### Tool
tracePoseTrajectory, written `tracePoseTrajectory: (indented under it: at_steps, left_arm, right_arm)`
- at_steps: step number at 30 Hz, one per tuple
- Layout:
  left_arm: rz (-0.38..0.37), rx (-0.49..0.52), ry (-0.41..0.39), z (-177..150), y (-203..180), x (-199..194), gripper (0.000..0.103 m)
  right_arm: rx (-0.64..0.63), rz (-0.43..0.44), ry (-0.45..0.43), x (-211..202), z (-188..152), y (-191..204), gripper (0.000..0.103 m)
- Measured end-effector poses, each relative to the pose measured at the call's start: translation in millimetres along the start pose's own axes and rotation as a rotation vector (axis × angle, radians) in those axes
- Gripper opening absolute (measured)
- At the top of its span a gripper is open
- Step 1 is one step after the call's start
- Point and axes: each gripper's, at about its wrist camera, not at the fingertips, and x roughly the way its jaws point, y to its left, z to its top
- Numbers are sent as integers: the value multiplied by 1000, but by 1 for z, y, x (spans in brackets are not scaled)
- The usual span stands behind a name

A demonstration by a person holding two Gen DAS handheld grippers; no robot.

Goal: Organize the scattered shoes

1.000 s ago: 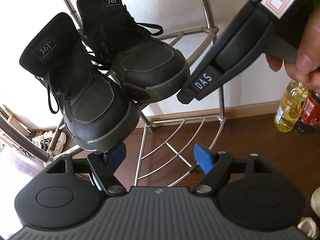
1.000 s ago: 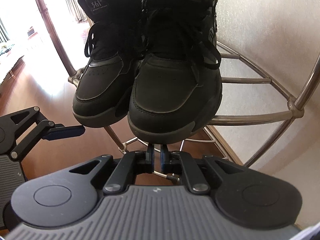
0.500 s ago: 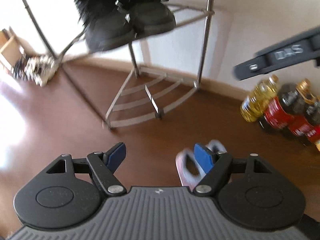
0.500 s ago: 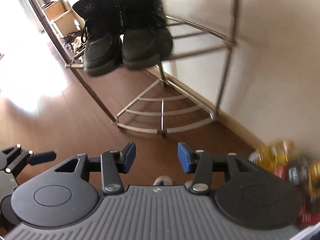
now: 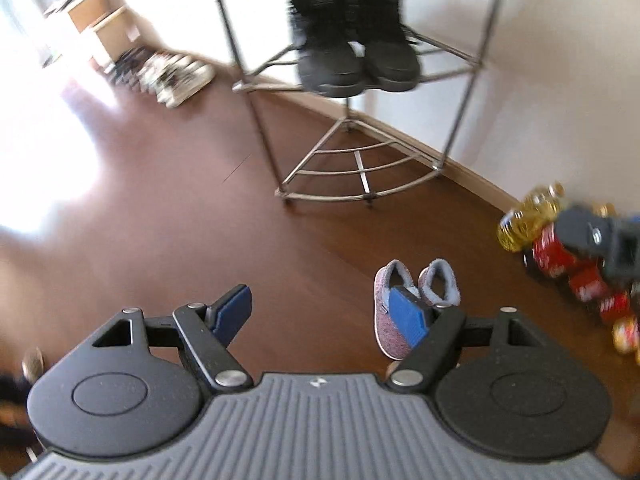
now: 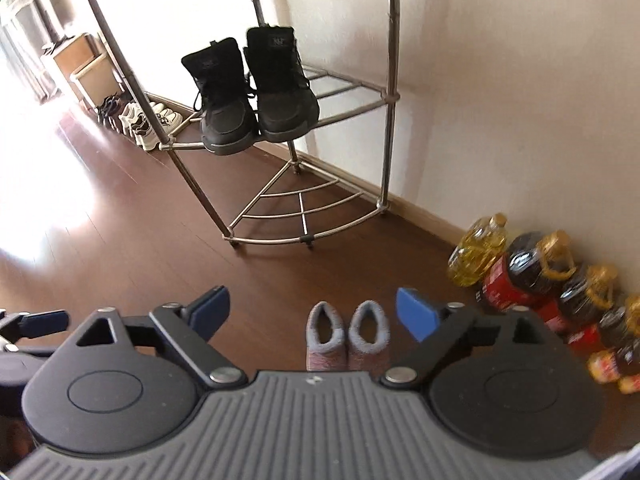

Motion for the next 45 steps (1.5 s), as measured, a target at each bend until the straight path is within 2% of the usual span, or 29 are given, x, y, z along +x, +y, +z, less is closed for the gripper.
tracePoseTrajectory:
  at_steps: [2, 6, 10, 14, 16, 19, 25, 28, 37, 40, 45]
  left_arm:
    - [9, -40, -4, -12, -5, -9, 78]
    - [76, -64, 9, -55, -36, -20, 78]
    - [93, -77, 29, -84, -66, -32, 78]
    - [80, -82, 47, -108, -98, -57, 78]
    - [77, -86, 42, -109, -103, -65, 78]
    - [67, -101, -6, -100, -106, -103, 78]
    - [73, -65, -103, -75, -103, -168, 78]
    - [58, -30, -172, -62, -93, -217, 78]
    - [31, 33, -280, -72, -68, -323, 80]
    - [27, 39, -294, -78, -63, -347, 80]
    - [69, 22, -306, -84, -63, -377, 80]
  right_arm:
    - [-24, 25, -9, -15, -5, -4, 92]
    - [-66, 77, -31, -43, -25, -17, 94]
    - [-62, 112, -21, -64, -59, -57, 94]
    - [-22, 104, -12, -83, -84, -101, 93]
    - [-10, 96, -26, -92, -91, -116, 93]
    - [6, 91, -61, -120, -89, -133, 93]
    - [26, 92, -125, -172, -71, -132, 94]
    - [56, 85, -194, -217, -61, -120, 94]
    - [69, 55, -307, -322, -67, -80, 98]
    - [60, 51, -330, -343, -71, -72, 100]
    - [24, 65, -365, -376, -74, -63, 102]
